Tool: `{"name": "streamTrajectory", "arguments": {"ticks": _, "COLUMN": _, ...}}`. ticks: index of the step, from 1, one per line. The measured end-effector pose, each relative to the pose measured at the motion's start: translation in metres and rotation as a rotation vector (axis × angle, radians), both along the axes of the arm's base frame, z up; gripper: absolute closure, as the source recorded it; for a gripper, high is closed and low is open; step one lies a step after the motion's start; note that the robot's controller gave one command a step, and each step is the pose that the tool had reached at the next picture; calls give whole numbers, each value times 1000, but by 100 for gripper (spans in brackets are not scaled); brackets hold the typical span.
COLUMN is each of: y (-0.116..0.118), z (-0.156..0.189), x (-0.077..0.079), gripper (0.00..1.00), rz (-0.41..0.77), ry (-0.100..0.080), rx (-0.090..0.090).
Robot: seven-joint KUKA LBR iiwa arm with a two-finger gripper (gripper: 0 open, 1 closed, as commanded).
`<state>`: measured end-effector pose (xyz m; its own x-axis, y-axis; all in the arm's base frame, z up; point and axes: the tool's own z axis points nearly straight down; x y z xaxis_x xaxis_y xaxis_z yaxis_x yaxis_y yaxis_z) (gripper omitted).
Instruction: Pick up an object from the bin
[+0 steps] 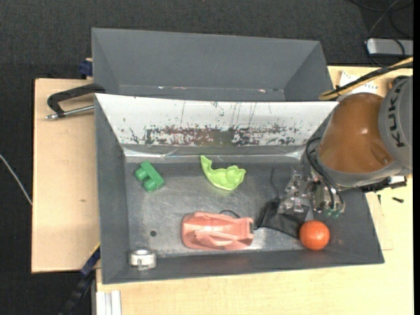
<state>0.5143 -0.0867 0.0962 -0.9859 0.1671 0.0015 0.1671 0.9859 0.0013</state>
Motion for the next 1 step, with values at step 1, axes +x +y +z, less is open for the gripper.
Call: {"name": "streamTrajectory", "arguments": {"ticks": 1, "y": -16, "z": 58, "x": -5, "gripper": 100, "rz": 1, "ry": -1, "rx": -1}}
